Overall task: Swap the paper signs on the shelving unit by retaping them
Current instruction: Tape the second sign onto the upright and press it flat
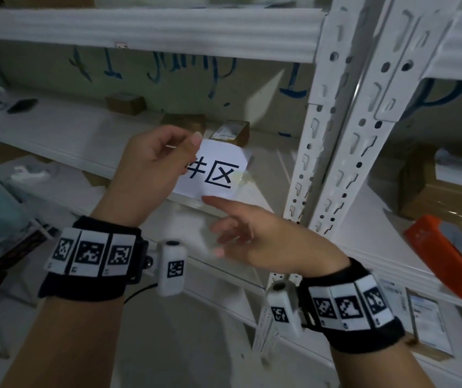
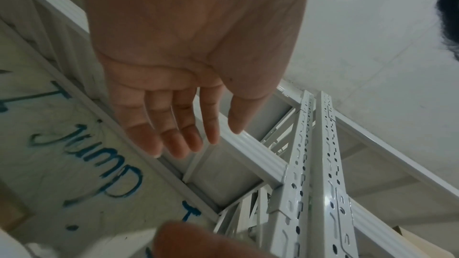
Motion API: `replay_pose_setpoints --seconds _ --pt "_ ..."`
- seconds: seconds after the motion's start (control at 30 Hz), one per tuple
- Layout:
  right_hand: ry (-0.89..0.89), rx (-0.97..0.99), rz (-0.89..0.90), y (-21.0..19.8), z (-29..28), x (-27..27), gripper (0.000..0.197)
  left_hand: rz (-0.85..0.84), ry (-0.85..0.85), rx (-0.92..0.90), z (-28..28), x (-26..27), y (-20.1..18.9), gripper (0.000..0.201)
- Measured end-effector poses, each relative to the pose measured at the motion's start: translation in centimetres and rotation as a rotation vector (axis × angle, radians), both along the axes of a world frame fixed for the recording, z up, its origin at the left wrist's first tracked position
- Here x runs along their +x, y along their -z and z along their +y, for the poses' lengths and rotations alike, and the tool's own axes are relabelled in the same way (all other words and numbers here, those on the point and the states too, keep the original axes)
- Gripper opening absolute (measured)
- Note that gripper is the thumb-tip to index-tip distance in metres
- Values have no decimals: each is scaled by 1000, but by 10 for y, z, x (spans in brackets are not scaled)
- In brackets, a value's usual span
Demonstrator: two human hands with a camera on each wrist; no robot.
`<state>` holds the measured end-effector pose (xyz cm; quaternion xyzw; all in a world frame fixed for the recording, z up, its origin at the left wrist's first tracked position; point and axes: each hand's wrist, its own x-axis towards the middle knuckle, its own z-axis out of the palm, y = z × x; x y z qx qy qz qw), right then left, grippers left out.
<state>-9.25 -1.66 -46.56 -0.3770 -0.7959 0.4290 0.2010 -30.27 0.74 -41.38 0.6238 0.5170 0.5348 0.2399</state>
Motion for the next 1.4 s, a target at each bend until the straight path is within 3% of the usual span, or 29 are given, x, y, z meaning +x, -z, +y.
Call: replay_pose_setpoints --seconds 0.17,0.27,0.47,0.6,0.7,0.77,1.03,1.2,1.27,1.3,1.4 --pt "291 15 75 34 25 -19 51 19 28 -71 29 11 28 18" --pt "478 -77 114 50 47 -36 49 68 75 -119 53 5 44 27" --pt "791 -141 131 57 109 -67 51 213 153 -211 112 -18 72 22" --pt "990 -92 -37 49 150 -74 55 169 258 -302 145 -39 91 27" --pt "1139 -141 -111 47 175 -79 70 160 316 -319 167 -56 101 28" --pt "1214 -173 -202 49 185 -81 68 175 363 -324 179 -66 107 29" --pt "1314 -148 -265 57 201 -91 23 179 487 -363 206 -85 123 25" --pt "1360 -124 -115 58 194 -93 14 162 514 -369 215 -84 120 25" --pt "1354 -157 -92 58 193 -91 21 161 522 -367 215 -83 119 28" --pt "1351 -176 -104 58 193 -90 27 160 524 -364 214 -82 119 28" --pt "1304 -123 -228 60 191 -92 17 153 521 -359 210 -82 120 28"
